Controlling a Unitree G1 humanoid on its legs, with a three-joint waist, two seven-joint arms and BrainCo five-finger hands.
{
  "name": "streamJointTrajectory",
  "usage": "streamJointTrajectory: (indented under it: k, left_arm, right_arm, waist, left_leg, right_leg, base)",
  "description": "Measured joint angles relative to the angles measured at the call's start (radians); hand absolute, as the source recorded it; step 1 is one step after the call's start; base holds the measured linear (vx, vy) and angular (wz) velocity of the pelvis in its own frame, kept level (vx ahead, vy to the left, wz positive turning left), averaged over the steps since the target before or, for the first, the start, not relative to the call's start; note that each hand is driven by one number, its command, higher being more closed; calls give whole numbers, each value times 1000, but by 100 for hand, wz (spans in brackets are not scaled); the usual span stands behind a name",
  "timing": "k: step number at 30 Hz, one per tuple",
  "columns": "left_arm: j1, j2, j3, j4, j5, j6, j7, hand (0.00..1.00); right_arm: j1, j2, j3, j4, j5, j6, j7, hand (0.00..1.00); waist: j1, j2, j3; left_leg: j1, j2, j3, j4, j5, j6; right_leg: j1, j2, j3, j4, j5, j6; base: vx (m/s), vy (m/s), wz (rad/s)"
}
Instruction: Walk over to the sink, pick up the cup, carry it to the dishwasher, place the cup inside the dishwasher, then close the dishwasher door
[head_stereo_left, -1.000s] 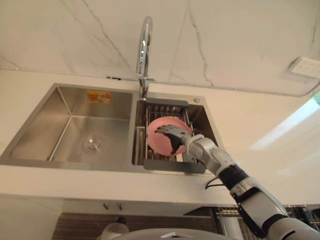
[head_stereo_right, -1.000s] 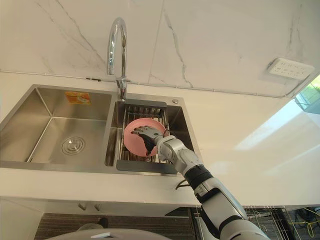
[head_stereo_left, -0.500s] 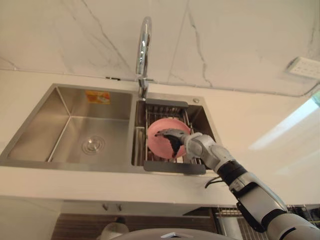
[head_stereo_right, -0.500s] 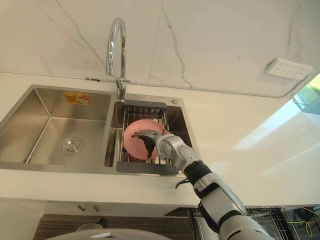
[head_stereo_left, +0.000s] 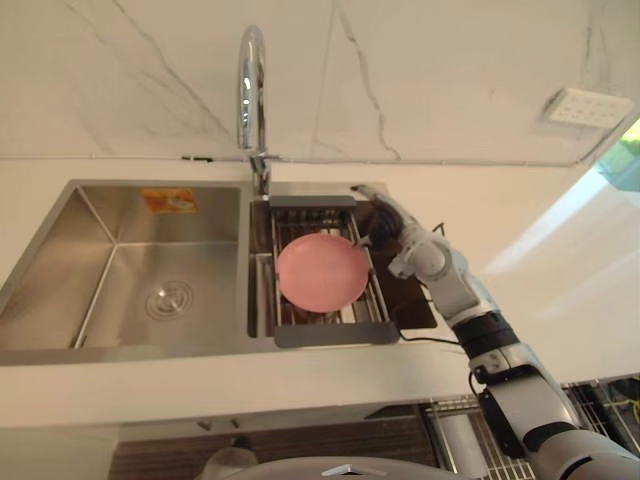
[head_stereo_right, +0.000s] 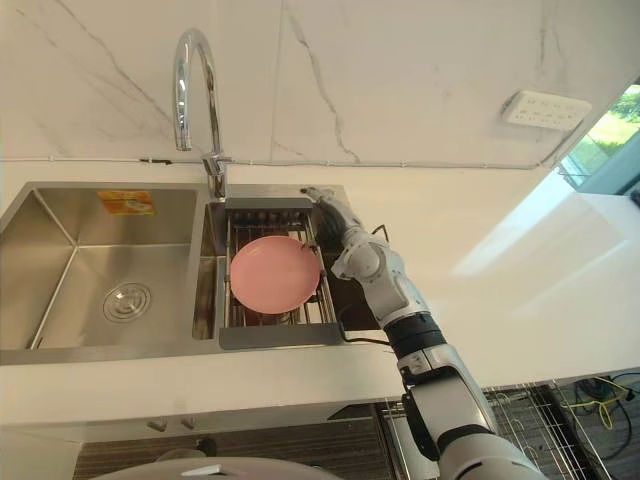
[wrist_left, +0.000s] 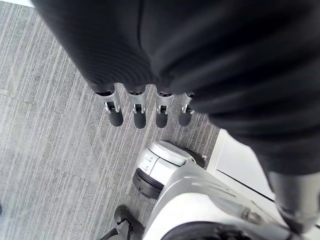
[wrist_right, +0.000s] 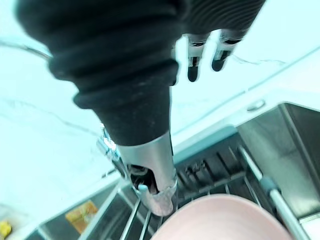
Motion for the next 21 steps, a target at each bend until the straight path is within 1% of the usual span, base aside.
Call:
streamJointTrajectory:
  k: [2, 4, 6, 7, 8, 9, 10, 12, 14, 16, 21]
  left_arm:
    - [1, -3, 6, 0, 1, 0, 0, 0]
    - [1, -4, 8, 0, 1, 0, 0, 0]
    - [2, -4, 8, -1, 2, 0, 0, 0]
    - [2, -5, 8, -1, 2, -1, 0, 0]
    - [3, -6, 9, -1, 3, -2, 0, 0]
    - [4, -7, 9, 0, 7, -8, 0, 0]
    - [4, -7, 9, 0, 9, -10, 0, 0]
    - [9, -10, 9, 0, 24, -19, 0, 0]
    - [15, -12, 9, 0, 29, -24, 0, 0]
    - [22, -15, 9, 1, 30, -30, 0, 0]
    - [24, -16, 9, 2, 33, -30, 0, 0]
  right_arm:
    - [7, -3, -20, -13, 24, 0, 1, 0]
    - [25, -8, -28, -46, 41, -3, 17, 0]
    - [49, -8, -40, -93, 66, -16, 80, 0]
    - [58, -9, -43, -110, 71, -20, 99, 0]
    - [74, -11, -44, -137, 77, -33, 132, 0]
    - [92, -17, -43, -163, 80, -54, 181, 0]
    - [96, -19, -43, -168, 80, -56, 188, 0]
    - [119, -27, -41, -189, 80, -71, 242, 0]
    - [121, -27, -41, -189, 80, -71, 268, 0]
    - [126, -27, -41, -189, 80, -72, 274, 0]
    - [173, -27, -24, -189, 74, -73, 297, 0]
  waist:
    - [-12, 1, 0]
    - [-14, 1, -1]
    - [-15, 3, -1]
    - [-16, 4, -1]
    - [-20, 4, -2]
    - [-22, 6, -3]
    - [-22, 6, -3]
    - [-24, 8, -4]
    - [-31, 10, -6]
    - [-35, 15, -9]
    - [-34, 18, -19]
  left_leg:
    - [1, 0, 2, 0, 0, 0]
    - [6, 1, 9, 0, -1, -1]
    - [11, 3, 27, 0, -2, 0]
    - [12, 3, 27, 0, -3, 1]
    - [12, 3, 29, 0, -4, 2]
    - [12, 3, 31, 0, -6, 4]
    - [12, 3, 32, 0, -6, 4]
    - [11, 2, 32, 0, -11, -3]
    - [10, 2, 32, 0, -11, -3]
    - [9, 2, 32, 0, -13, -3]
    - [-5, 3, 30, 0, -13, -2]
  right_leg:
    - [0, 0, 3, 0, 0, 0]
    - [0, 0, 12, 0, 0, 0]
    - [0, 1, 18, 1, 0, 0]
    - [0, 1, 18, 1, 0, 0]
    - [0, 1, 19, 2, 0, 0]
    - [-1, 1, 21, 2, 0, -1]
    - [-2, 1, 21, 2, 0, -1]
    - [-2, 0, 21, 2, -1, -1]
    - [-3, 0, 20, 2, -1, -2]
    - [-4, 1, 20, 1, -2, -2]
    - [-16, 1, 17, 1, -3, 0]
  base:
    - [4, 2, -2]
    - [2, 6, -9]
    - [-24, 6, -13]
    - [-38, 5, -6]
    - [-37, 8, -4]
    - [-28, 8, -3]
    - [0, 0, 0]
    - [0, 0, 0]
    - [0, 0, 0]
    - [0, 0, 0]
    - [0, 0, 0]
